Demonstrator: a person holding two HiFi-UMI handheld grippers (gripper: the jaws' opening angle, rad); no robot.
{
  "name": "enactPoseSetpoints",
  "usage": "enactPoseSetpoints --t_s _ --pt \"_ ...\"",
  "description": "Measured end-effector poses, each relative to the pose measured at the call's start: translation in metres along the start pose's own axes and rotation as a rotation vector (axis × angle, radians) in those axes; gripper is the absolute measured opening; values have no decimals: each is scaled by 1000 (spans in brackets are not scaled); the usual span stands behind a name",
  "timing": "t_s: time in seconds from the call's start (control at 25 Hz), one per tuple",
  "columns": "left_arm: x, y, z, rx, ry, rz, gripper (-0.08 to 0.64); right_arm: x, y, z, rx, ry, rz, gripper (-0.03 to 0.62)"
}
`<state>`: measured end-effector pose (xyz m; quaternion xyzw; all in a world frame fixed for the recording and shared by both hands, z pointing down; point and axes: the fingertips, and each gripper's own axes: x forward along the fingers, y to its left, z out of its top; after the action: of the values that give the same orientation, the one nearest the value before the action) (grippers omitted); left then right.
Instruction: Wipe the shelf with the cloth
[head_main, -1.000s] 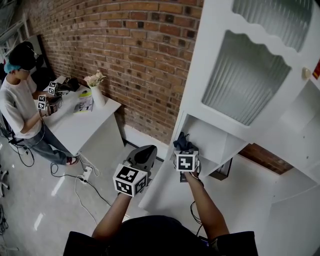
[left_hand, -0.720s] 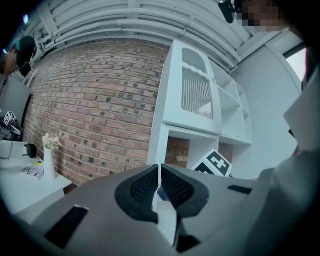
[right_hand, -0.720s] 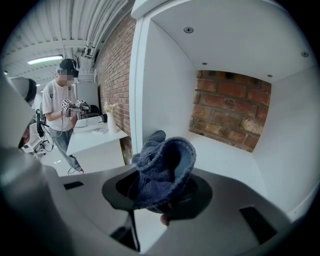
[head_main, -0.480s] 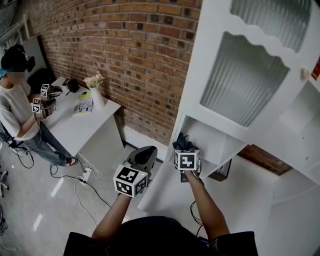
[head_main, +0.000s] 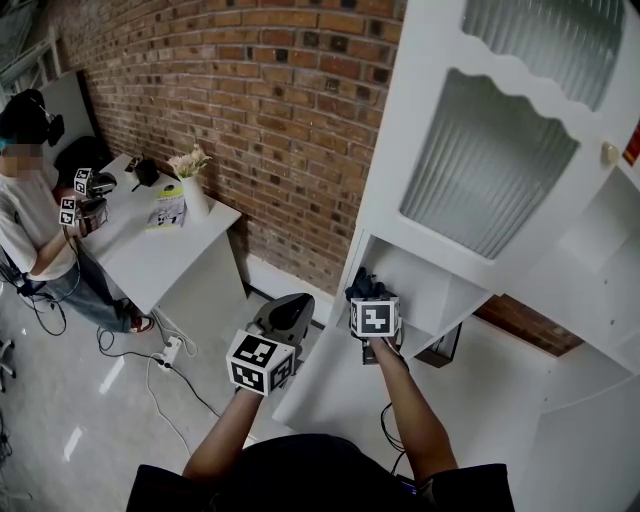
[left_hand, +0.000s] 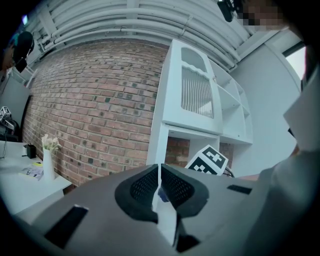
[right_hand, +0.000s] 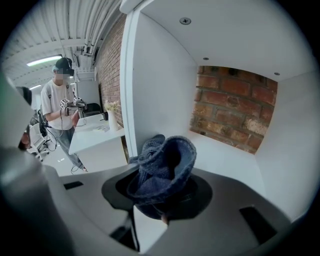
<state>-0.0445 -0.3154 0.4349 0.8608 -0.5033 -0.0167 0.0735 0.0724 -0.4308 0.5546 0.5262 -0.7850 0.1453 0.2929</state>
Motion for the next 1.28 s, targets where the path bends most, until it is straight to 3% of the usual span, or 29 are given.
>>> enactPoseSetpoints --t_s 1.28 --pt "8 -4 1 -12 -10 5 31 8 -8 9 -44 66 22 149"
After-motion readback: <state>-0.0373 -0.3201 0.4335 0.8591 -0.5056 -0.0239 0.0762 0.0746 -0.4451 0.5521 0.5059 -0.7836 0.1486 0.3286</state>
